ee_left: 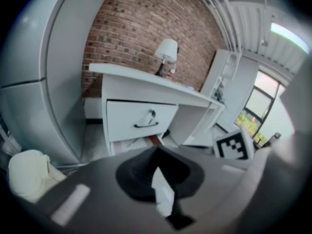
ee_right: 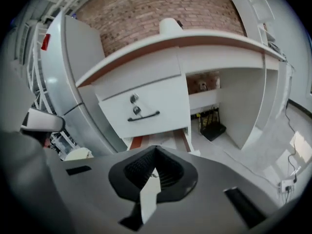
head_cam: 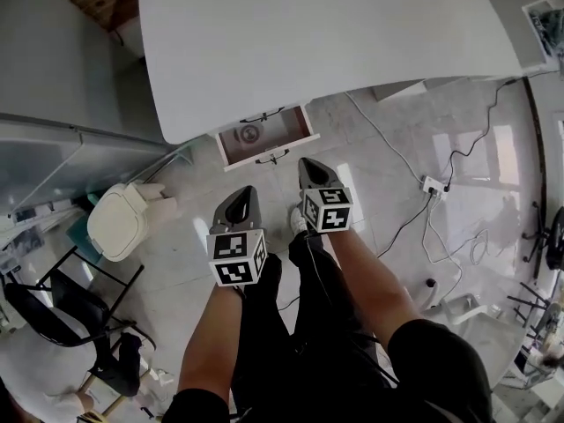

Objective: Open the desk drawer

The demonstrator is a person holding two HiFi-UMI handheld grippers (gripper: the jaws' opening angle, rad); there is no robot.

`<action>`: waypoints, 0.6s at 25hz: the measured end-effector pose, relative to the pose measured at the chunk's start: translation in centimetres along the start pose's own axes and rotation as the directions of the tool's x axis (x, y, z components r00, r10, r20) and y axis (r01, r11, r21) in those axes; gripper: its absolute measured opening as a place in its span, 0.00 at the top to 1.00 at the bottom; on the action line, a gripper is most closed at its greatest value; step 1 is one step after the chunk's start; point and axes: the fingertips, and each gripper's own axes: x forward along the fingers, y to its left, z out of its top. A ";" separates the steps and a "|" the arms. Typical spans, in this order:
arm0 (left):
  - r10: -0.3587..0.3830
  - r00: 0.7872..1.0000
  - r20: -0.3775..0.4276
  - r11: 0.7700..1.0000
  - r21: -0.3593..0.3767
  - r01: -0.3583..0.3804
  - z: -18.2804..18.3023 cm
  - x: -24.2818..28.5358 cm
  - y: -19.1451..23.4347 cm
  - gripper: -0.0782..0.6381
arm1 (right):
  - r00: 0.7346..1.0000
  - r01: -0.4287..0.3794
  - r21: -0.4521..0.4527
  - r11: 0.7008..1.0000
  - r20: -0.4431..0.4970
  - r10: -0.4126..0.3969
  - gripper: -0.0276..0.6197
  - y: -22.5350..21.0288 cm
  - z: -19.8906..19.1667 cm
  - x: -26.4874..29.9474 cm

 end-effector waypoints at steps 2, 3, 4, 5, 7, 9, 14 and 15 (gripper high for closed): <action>-0.009 1.000 0.002 1.000 0.015 0.009 1.7 -0.9 -0.9 0.90 | 0.999 -0.024 -0.037 0.999 0.041 0.025 0.96 1.7 3.0 -2.6; -0.011 1.000 0.005 1.000 0.026 0.011 2.5 -1.4 -1.3 0.90 | 0.998 -0.036 -0.051 0.998 0.055 0.039 0.96 2.7 4.4 -3.8; -0.011 1.000 0.008 0.999 0.039 0.011 3.3 -1.9 -1.9 0.90 | 0.996 -0.046 -0.062 0.997 0.068 0.050 0.96 3.6 5.7 -5.1; -0.012 1.000 0.014 0.998 0.054 0.011 4.2 -2.6 -2.5 0.90 | 0.995 -0.051 -0.068 0.996 0.081 0.057 0.96 4.4 6.9 -6.5; -0.015 0.999 0.033 0.996 0.088 0.012 6.2 -4.0 -3.6 0.90 | 0.992 -0.050 -0.072 0.996 0.112 0.058 0.96 5.8 9.6 -9.0; -0.011 0.998 0.055 0.995 0.101 0.005 8.4 -5.5 -4.1 0.90 | 0.988 -0.050 -0.079 0.996 0.142 0.061 0.96 7.2 12.4 -11.2; 0.004 0.994 0.110 0.995 0.097 -0.014 14.3 -9.5 -4.8 0.90 | 0.973 -0.075 -0.148 0.986 0.205 0.105 0.96 11.0 19.3 -16.3; -0.002 0.992 0.125 0.996 0.091 -0.009 15.8 -10.0 -5.0 0.90 | 0.968 -0.077 -0.160 0.984 0.225 0.112 0.96 11.5 20.9 -16.9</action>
